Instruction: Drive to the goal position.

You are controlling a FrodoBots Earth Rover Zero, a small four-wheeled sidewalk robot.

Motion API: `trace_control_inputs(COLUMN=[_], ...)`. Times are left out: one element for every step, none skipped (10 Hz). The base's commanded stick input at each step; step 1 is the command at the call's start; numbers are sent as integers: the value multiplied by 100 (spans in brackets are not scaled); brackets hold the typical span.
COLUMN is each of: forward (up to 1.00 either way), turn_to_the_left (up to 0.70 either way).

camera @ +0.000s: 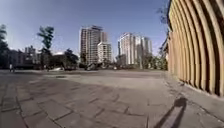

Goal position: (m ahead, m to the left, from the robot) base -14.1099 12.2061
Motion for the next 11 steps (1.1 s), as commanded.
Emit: trace_control_inputs(forward=[67, 67, 67, 67, 67, 67, 67, 67, 67, 67, 67], turn_to_the_left=[33, 34, 33, 33, 34, 34, 33, 33, 33, 34, 34])
